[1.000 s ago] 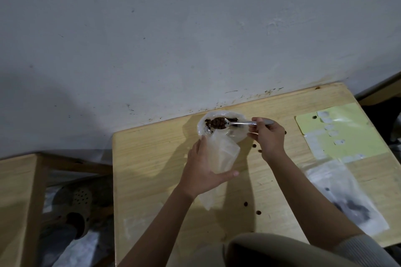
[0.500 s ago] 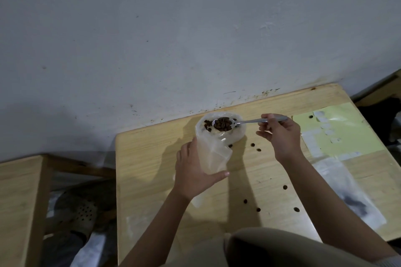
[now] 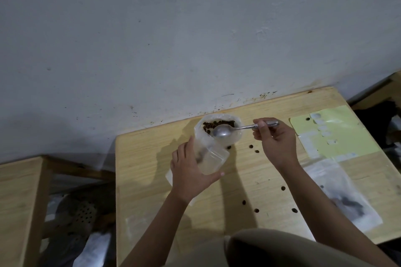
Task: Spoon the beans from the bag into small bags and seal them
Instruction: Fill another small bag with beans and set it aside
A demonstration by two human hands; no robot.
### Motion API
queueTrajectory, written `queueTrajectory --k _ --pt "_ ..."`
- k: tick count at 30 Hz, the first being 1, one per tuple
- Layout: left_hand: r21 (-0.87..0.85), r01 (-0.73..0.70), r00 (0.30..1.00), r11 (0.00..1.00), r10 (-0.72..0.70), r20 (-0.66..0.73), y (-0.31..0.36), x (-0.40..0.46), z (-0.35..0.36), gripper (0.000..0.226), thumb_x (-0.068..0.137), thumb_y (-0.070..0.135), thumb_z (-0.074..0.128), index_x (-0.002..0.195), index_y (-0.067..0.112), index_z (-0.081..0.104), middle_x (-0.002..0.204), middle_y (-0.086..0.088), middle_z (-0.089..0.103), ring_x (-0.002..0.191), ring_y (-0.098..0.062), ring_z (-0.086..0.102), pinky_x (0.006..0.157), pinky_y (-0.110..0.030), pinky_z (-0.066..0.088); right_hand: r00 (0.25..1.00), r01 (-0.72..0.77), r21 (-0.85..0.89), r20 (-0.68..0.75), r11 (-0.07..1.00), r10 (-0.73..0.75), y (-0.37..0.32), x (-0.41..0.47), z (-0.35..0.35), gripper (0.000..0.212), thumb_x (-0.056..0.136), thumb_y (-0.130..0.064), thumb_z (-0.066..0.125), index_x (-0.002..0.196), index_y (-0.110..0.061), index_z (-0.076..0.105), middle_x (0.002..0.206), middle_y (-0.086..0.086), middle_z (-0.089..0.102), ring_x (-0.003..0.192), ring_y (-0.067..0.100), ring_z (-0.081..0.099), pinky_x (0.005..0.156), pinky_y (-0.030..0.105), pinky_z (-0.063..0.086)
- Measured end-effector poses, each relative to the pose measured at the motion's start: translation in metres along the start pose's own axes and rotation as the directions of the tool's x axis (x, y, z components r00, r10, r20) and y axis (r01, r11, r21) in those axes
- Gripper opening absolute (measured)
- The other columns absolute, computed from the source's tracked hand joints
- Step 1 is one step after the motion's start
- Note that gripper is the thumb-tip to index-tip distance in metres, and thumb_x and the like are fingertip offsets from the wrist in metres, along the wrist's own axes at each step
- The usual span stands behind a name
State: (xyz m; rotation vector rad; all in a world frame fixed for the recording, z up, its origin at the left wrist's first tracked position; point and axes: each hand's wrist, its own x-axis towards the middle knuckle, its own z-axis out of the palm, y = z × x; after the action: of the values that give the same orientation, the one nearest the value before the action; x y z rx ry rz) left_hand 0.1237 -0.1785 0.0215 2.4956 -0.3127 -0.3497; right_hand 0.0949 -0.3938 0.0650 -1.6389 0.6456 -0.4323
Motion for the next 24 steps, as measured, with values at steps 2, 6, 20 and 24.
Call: queueTrajectory --k 2,6,20,24 --pt "-0.008 0.004 1.000 1.000 -0.004 0.008 -0.002 0.001 0.001 0.127 0.043 0.083 0.059 0.148 0.023 0.019 0.136 0.005 0.034 0.122 -0.018 0.028 0.105 -0.035 0.029 0.998 0.020 -0.079 -0.054 0.997 -0.025 0.008 -0.001 0.006 0.014 0.093 -0.014 0.057 0.087 -0.019 0.068 0.076 0.004 0.066 0.064 0.003 0.064 0.062 0.021 0.054" --pt "-0.030 -0.013 0.999 0.999 0.014 0.032 -0.004 0.009 0.006 0.126 0.043 0.082 0.063 0.146 0.020 0.025 0.132 0.005 0.037 0.118 -0.017 0.032 0.103 -0.035 0.032 0.972 0.178 -0.274 -0.101 0.945 -0.212 0.031 -0.001 0.017 0.016 0.091 -0.010 0.058 0.100 -0.006 0.070 0.084 0.005 0.067 0.070 0.014 0.064 0.060 0.031 0.055" --pt "-0.267 -0.017 0.982 0.964 0.067 0.179 0.010 0.035 0.014 0.120 0.043 0.072 0.077 0.144 0.034 0.025 0.140 0.023 0.016 0.127 -0.005 0.021 0.104 -0.030 0.032 0.965 -0.229 -0.061 -0.147 0.972 0.218 0.058 0.020 0.045 0.037 0.090 -0.014 0.055 0.059 -0.029 0.067 0.066 0.005 0.067 0.072 0.031 0.067 0.075 0.050 0.056" --pt "-0.264 -0.015 0.983 0.964 0.063 0.175 0.012 0.034 0.013 0.122 0.046 0.069 0.079 0.146 0.029 0.023 0.140 0.023 0.013 0.128 -0.002 0.018 0.102 -0.025 0.028 0.906 -0.374 0.123 -0.165 0.919 0.390 0.057 0.023 0.050 0.024 0.093 -0.009 0.054 0.077 -0.016 0.070 0.070 0.009 0.066 0.073 0.026 0.065 0.076 0.042 0.058"
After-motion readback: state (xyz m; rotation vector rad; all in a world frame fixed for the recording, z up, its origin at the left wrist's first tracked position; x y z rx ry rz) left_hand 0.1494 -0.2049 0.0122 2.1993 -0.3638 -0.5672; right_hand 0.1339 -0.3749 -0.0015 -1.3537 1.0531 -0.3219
